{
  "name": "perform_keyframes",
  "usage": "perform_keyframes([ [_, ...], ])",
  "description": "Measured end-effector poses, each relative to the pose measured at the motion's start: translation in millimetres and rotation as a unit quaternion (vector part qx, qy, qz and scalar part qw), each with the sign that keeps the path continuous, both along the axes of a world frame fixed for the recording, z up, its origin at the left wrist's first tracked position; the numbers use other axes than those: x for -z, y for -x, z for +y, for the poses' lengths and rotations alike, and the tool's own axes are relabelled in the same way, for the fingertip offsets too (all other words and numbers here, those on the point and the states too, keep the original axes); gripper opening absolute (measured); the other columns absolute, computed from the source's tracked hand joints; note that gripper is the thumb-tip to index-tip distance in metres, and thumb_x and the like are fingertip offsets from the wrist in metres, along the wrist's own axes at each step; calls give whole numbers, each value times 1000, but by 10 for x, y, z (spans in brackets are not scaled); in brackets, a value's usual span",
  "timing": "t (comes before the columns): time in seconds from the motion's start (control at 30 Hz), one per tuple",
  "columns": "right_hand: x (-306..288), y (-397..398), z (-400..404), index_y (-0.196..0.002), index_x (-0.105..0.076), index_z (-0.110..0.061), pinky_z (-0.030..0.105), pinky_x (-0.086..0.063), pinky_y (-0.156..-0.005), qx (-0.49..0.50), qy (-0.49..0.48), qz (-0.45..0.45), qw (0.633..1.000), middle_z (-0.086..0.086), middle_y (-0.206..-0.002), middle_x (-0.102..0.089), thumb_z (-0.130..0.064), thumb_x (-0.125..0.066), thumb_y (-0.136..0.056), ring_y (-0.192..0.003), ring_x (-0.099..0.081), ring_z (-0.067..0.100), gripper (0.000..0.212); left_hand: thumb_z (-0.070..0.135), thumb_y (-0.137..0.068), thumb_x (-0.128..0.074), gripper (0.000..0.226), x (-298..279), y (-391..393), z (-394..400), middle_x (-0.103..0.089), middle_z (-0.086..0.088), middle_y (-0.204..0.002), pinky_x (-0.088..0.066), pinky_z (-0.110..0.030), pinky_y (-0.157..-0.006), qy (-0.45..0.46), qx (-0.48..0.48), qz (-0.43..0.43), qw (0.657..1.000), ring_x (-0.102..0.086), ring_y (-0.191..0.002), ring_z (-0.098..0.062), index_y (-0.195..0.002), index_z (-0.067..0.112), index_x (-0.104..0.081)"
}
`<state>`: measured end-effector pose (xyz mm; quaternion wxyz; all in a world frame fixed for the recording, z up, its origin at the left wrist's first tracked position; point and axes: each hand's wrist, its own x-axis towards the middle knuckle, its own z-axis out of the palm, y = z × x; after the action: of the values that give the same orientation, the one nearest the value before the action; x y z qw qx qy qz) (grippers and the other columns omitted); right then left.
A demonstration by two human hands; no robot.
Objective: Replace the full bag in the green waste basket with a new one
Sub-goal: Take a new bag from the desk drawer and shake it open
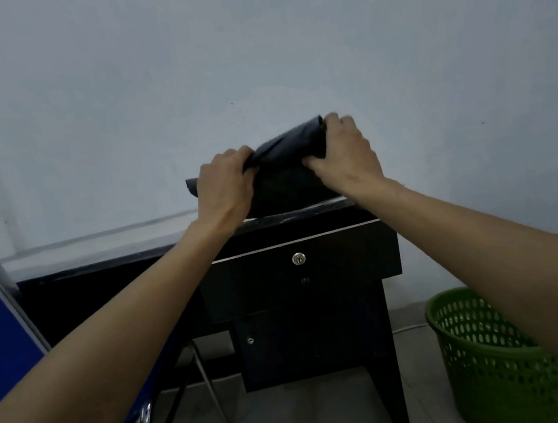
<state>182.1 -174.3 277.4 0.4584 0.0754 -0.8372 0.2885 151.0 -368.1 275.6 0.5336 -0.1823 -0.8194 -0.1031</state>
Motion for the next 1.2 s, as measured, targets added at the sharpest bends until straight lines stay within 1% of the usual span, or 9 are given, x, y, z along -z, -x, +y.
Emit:
perform_keyframes([
  [0.1, 229, 105, 8, -141, -28, -15, 43, -48, -81, 6, -8, -32, 999, 12, -141, -33, -18, -70, -82, -114, -53, 37, 73, 20, -94, -49, 21, 202, 149, -42, -67, -11, -98, -44, -44, -77, 19, -25, -19, 999, -60, -90, -36, -110, 14, -62],
  [0.2, 375, 201, -41, -154, -8, -21, 46, -46, -94, 58, -189, 41, 979, 16, -157, -13, -23, -78, -76, -135, -33, 35, 104, 19, -92, -49, 27, 343, 250, -52, -68, -9, -101, -46, -43, -75, 47, -50, -32, 997, -61, -91, -33, -116, 14, -62],
  [0.27, 399, 287, -90, -155, -11, -20, 45, -43, -98, 78, -294, 81, 949, 17, -155, -20, -28, -79, -73, -137, -30, 35, 106, 18, -90, -51, 27, 346, 289, -47, -68, -7, -99, -45, -42, -73, 52, -55, -7, 997, -62, -89, -32, -115, 14, -62],
  [0.4, 274, 510, -167, -140, -41, -11, 42, -42, -85, 149, -323, 158, 921, 14, -123, -52, -13, -72, -72, -114, -48, 32, 74, 11, -89, -53, 24, 242, 408, -77, -69, -4, -105, -46, -39, -82, 62, -27, 106, 992, -63, -95, -28, -111, 12, -63],
  [0.53, 52, 669, -169, -100, -59, -7, 42, -39, -72, 210, -311, 215, 902, 13, -94, -57, 6, -58, -71, -89, -52, 32, 32, 12, -90, -53, 31, 144, 541, -128, -66, -5, -119, -45, -38, -92, 101, -22, 135, 985, -60, -109, -26, -120, 11, -60],
  [0.77, 293, 968, -20, -124, -51, -12, 38, -40, -86, 67, -361, -43, 929, 12, -124, -46, 1, -60, -80, -114, -42, 30, 47, 19, -92, -47, 27, 385, 739, -291, -69, -4, -97, -49, -35, -80, 8, 40, -304, 952, -63, -92, -26, -108, 24, -68],
  [0.9, 176, 775, 94, -121, -57, -27, 47, -38, -97, -39, -314, -153, 936, 2, -115, -53, -24, -57, -84, -112, -46, 25, 38, 35, -94, -40, 24, 427, 675, -320, -64, -1, -89, -44, -35, -75, 1, 50, -313, 948, -60, -86, -25, -88, 24, -61],
  [1.07, 307, 633, 73, -111, -69, -24, 41, -40, -86, 19, -387, -35, 921, 2, -109, -65, -31, -49, -94, -106, -49, 26, 27, 49, -96, -39, 43, 564, 549, -349, -63, -4, -125, -44, -38, -93, 27, -1, -273, 962, -57, -113, -27, -128, 26, -56],
  [1.2, 394, 622, 54, -123, -61, -21, 47, -39, -96, 8, -356, -159, 921, 7, -126, -61, -32, -39, -95, -118, -47, 30, 37, 68, -92, -38, 70, 664, 380, -355, -48, -1, -148, -34, -37, -111, 36, 4, -254, 967, -43, -135, -20, -145, 24, -44],
])
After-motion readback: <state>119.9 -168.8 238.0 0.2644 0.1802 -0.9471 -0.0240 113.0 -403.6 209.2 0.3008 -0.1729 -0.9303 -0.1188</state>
